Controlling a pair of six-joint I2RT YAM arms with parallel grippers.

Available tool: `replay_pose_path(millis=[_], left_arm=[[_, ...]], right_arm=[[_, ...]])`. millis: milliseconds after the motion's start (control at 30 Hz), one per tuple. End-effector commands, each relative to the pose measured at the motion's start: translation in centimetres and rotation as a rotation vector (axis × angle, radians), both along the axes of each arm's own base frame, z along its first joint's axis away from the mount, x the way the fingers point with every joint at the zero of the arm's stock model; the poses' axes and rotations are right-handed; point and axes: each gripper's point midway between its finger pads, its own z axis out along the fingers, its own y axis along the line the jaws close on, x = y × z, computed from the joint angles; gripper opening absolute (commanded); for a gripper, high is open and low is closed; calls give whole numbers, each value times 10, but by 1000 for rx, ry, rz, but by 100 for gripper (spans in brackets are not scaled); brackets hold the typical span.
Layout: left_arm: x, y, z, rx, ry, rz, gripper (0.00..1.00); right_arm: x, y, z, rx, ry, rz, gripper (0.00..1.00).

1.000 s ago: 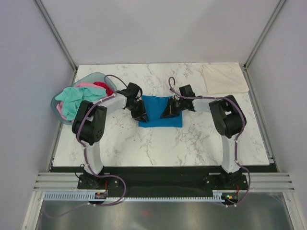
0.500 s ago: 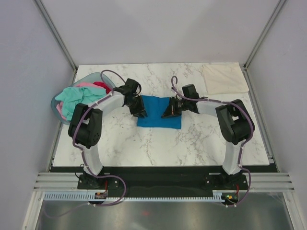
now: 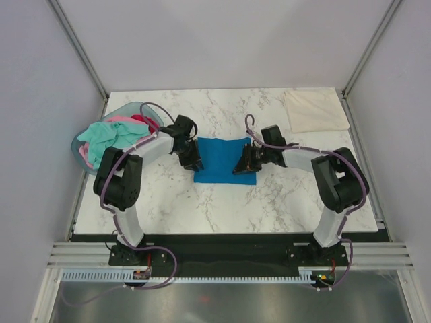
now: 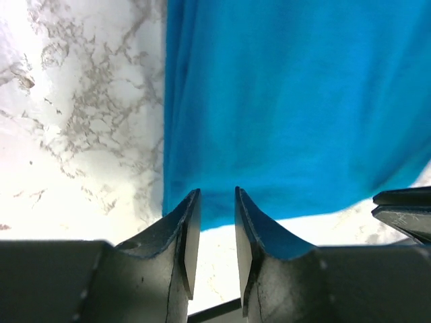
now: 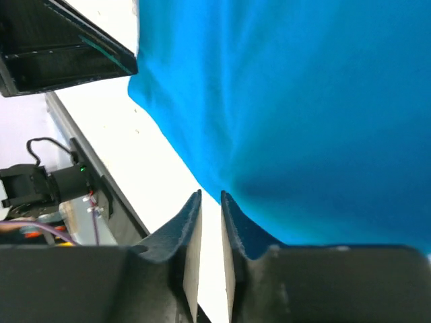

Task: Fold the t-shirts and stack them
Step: Fold the tshirt

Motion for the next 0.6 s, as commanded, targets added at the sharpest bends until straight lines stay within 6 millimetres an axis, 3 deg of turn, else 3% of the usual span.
replay_pose_path(millis=[0,100,233,300,333,367,400,567], left_arm=[[24,-13,62,-90,-148,-17,35],[41,-22,76,-120,-179,-36,36],[69,-33,71,-140,-190,-80,36],[79,-36,67,-146,-191,-91,35],[88,-39,71,-157,-206,-98,35],[91,-39,58,-147,-182,-104,35],[94,-40,56,-146,-179,-103,35],[109,-32,41,-120,-165,-88,35]], right_arm=[[23,-14,35,-64,-147,-37,26],[51,-34,37,-148,-184,-95,34],[96,-64,43,-234,-239,-196,43],[105,-73,32,-282,-226,-197,47],[117,-76,38,-290,-250,-209,49],[122,-79,36,-300,-253,-212,49],[125,-80,26,-312,-240,-203,50],[141,-84,14,-330,-239,-186,52]])
